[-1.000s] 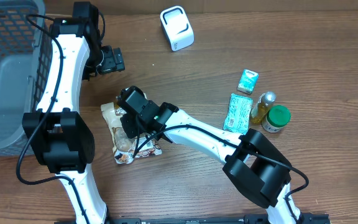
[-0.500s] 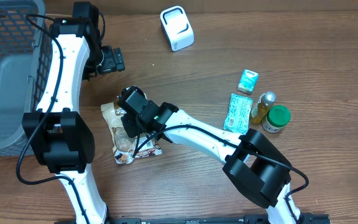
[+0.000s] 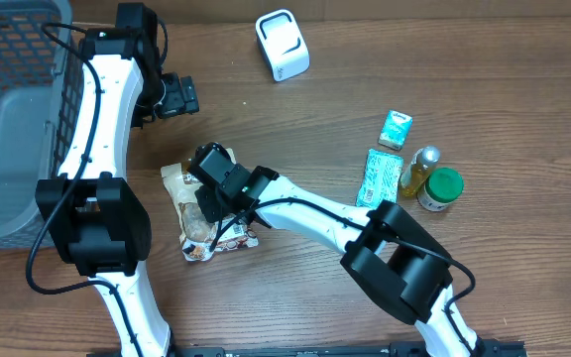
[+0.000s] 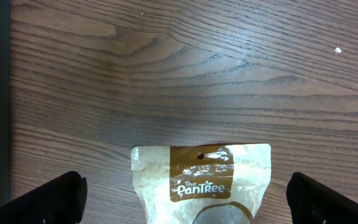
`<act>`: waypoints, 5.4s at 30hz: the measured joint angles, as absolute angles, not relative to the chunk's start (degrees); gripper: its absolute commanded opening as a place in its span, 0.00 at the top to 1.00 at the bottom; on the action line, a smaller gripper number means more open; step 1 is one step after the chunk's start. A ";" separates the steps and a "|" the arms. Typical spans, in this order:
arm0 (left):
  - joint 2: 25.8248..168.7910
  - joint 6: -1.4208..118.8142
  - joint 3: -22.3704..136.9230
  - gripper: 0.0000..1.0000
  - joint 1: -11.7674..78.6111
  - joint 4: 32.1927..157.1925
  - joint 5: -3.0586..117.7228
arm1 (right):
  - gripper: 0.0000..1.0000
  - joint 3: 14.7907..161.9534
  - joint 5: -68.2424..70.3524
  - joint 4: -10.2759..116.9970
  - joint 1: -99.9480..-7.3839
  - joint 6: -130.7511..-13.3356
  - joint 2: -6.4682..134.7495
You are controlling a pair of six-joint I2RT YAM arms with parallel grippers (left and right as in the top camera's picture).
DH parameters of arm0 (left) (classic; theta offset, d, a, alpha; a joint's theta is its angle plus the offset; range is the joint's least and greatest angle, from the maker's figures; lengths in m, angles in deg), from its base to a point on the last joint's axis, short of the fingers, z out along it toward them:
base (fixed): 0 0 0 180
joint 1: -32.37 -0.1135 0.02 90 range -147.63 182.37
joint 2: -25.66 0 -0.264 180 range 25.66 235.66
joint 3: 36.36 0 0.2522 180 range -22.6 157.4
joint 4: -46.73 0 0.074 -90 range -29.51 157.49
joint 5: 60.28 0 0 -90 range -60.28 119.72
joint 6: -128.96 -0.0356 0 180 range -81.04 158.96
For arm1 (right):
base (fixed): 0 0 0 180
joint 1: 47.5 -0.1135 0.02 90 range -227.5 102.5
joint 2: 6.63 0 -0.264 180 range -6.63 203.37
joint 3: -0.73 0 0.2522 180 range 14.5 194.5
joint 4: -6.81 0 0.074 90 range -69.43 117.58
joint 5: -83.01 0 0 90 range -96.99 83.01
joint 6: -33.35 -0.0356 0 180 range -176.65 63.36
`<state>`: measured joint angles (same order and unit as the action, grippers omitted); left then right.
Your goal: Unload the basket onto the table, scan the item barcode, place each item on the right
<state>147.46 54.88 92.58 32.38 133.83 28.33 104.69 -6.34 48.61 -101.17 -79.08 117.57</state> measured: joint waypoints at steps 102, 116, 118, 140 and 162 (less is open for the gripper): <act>147.46 54.86 92.58 0.00 32.38 133.83 28.33 | 0.88 92.80 0.69 75.84 -91.93 -92.00 108.06; 147.46 54.88 92.58 0.00 32.38 133.83 28.33 | 0.75 92.80 2.22 63.75 -97.98 -92.15 108.06; 147.46 54.88 92.58 0.00 32.38 133.83 28.31 | 0.70 93.63 3.89 67.12 -97.43 -89.99 108.06; 147.46 54.86 92.58 0.01 32.38 133.85 28.33 | 0.28 100.19 -3.72 70.90 -85.43 -78.82 105.72; 147.46 54.86 92.58 0.00 32.38 133.83 28.31 | 0.00 93.04 -11.09 60.61 -85.48 -78.88 105.72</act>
<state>147.46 54.86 92.58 32.38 133.83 28.31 93.04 -11.09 60.61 -85.48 -78.88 105.72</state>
